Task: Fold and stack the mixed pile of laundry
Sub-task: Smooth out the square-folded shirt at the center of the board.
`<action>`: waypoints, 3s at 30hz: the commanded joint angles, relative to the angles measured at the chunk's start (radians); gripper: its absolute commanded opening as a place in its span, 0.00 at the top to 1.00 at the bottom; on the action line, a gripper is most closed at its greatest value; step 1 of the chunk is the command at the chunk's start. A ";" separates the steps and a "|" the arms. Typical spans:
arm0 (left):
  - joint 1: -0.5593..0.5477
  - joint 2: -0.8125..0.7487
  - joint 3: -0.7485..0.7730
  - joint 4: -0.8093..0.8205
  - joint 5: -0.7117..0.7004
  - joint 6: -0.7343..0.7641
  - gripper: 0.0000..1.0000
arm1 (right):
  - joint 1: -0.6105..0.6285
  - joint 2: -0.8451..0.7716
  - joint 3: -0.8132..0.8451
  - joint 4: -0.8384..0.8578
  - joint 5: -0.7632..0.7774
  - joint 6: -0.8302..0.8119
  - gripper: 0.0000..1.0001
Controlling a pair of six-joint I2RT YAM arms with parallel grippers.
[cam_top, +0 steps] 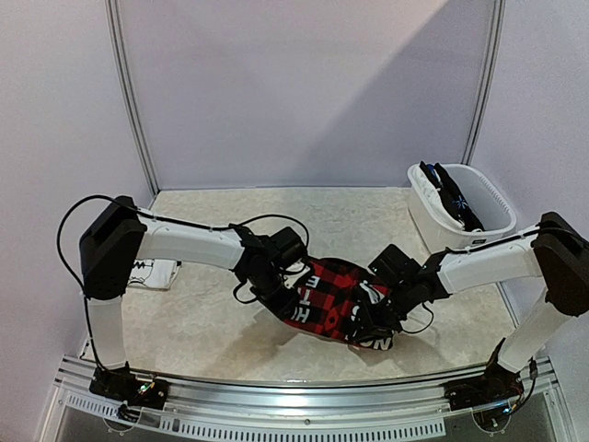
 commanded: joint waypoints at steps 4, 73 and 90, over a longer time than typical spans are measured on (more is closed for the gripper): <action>0.009 -0.141 -0.068 -0.018 -0.003 -0.061 0.67 | -0.008 -0.050 0.049 -0.114 0.017 -0.011 0.76; 0.076 -0.028 0.129 0.022 0.043 -0.129 0.69 | -0.214 0.100 0.432 -0.455 0.304 -0.057 0.71; 0.079 -0.034 -0.061 0.096 0.058 -0.265 0.69 | -0.248 0.305 0.518 -0.425 0.290 -0.122 0.71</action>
